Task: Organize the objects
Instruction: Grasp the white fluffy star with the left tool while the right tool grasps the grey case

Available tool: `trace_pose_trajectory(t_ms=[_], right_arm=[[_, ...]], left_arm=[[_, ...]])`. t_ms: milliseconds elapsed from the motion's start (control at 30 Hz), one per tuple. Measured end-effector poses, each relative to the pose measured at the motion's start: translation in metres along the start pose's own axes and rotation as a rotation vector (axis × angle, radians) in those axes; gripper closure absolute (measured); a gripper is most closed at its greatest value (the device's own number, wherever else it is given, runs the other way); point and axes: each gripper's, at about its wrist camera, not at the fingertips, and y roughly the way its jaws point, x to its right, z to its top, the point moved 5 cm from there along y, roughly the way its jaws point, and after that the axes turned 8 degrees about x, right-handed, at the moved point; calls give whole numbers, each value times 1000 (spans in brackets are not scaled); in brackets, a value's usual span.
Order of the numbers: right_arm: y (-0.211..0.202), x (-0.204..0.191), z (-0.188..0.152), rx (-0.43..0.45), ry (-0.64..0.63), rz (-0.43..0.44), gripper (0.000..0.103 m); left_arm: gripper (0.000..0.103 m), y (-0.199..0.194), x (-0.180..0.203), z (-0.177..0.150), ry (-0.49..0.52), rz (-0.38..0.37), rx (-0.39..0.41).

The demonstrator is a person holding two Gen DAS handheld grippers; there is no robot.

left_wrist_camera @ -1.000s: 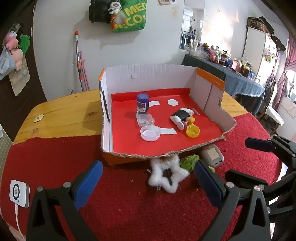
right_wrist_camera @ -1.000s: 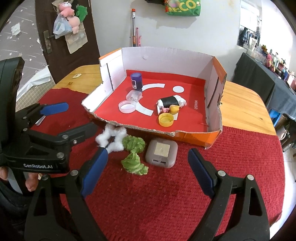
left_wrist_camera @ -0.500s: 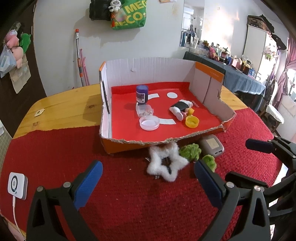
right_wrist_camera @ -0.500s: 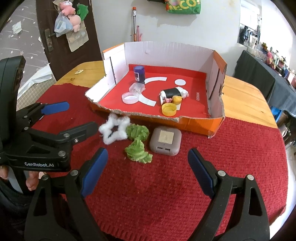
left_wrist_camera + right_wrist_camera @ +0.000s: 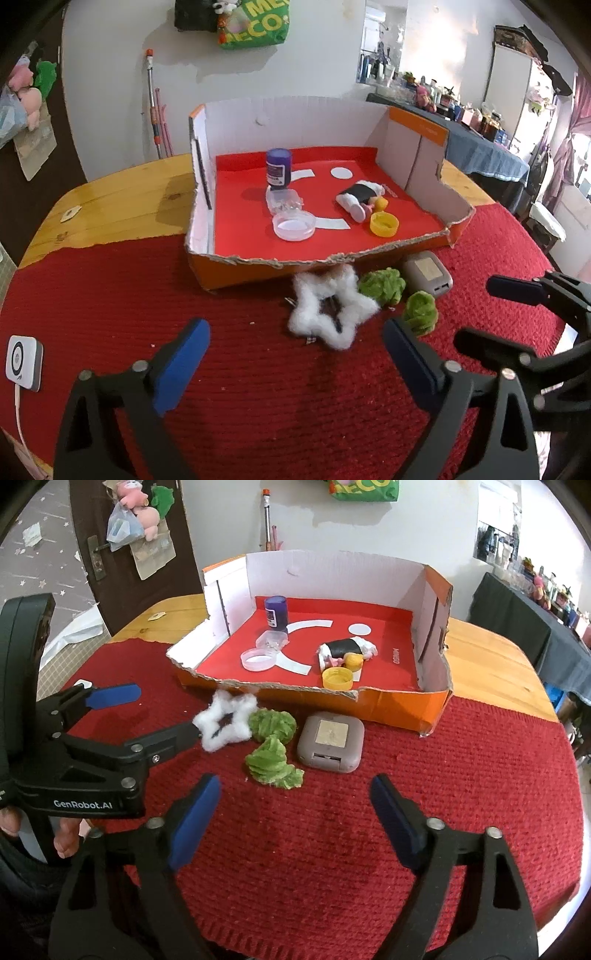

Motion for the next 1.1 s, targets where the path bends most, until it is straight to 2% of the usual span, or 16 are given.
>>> trace_pose_trajectory(t_ms=[167, 300, 700, 1100], right_arm=[[5, 8, 0, -6, 19, -9, 40], [9, 16, 1, -6, 30, -26, 42], [35, 28, 2, -41, 49, -36, 42], [55, 27, 7, -70, 49, -14, 42]], left_arm=[[12, 8, 1, -3, 4, -12, -18], [13, 15, 2, -6, 3, -22, -37], [13, 37, 1, -12, 0, -33, -89], [14, 43, 2, -8, 25, -35, -90]])
